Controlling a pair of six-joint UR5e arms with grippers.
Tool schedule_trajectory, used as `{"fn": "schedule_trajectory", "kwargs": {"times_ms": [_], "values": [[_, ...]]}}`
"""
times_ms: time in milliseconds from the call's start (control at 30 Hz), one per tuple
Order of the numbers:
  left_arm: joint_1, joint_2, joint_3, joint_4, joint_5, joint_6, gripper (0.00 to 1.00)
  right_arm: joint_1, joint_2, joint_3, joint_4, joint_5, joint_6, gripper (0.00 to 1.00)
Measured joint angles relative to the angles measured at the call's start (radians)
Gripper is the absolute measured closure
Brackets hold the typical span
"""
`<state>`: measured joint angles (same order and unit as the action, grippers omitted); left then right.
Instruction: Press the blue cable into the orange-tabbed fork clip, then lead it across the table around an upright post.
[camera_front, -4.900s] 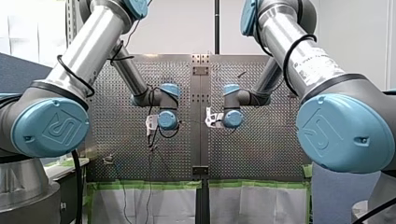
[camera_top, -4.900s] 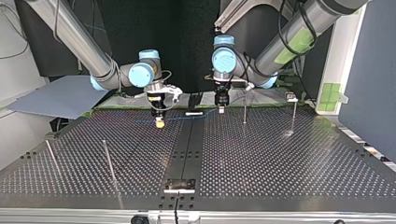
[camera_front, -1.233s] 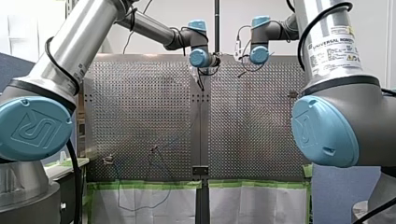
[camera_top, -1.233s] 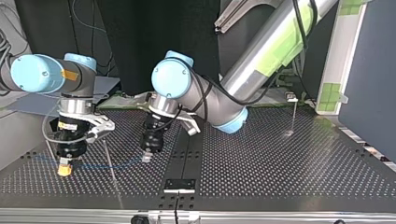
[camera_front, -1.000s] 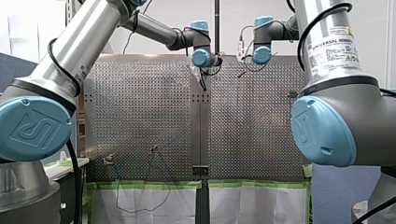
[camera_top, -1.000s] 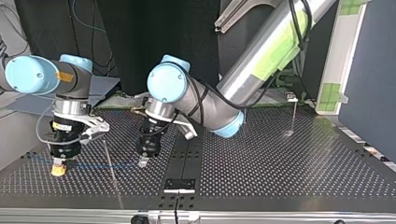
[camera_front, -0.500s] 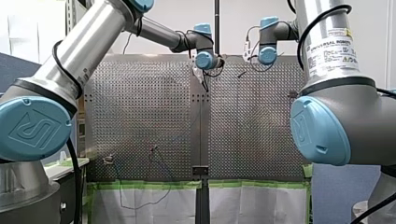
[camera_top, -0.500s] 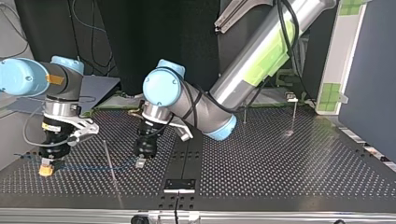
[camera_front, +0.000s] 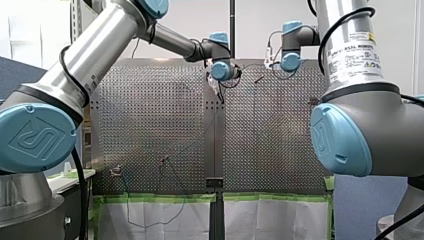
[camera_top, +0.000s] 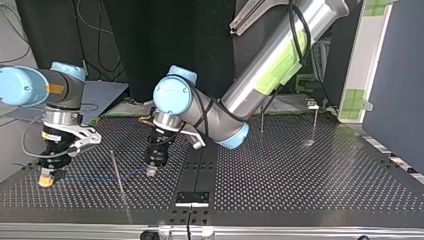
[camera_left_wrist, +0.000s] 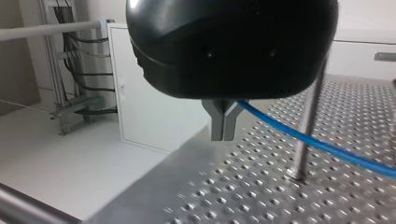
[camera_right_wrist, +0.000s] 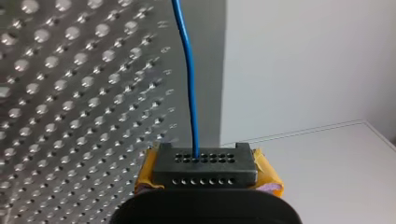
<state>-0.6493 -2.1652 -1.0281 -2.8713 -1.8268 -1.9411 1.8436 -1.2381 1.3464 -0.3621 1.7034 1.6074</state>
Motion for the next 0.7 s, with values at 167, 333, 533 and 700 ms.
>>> {"fn": "schedule_trajectory", "kwargs": {"times_ms": [167, 333, 533, 700], "values": [[0.002, -0.026, 0.0, 0.003, 0.0, 0.008, 1.0, -0.005, 0.013, 0.004, 0.0, -0.003, 0.008, 1.0], [0.002, -0.047, 0.0, 0.009, -0.003, 0.012, 1.0, -0.007, 0.024, 0.007, 0.001, -0.004, 0.013, 1.0], [0.003, -0.054, 0.0, 0.013, -0.006, 0.013, 1.0, -0.009, 0.037, 0.034, -0.001, -0.003, 0.014, 1.0], [0.003, -0.055, 0.0, 0.014, -0.007, 0.013, 1.0, -0.009, 0.056, 0.068, -0.003, -0.001, 0.014, 1.0]]}}
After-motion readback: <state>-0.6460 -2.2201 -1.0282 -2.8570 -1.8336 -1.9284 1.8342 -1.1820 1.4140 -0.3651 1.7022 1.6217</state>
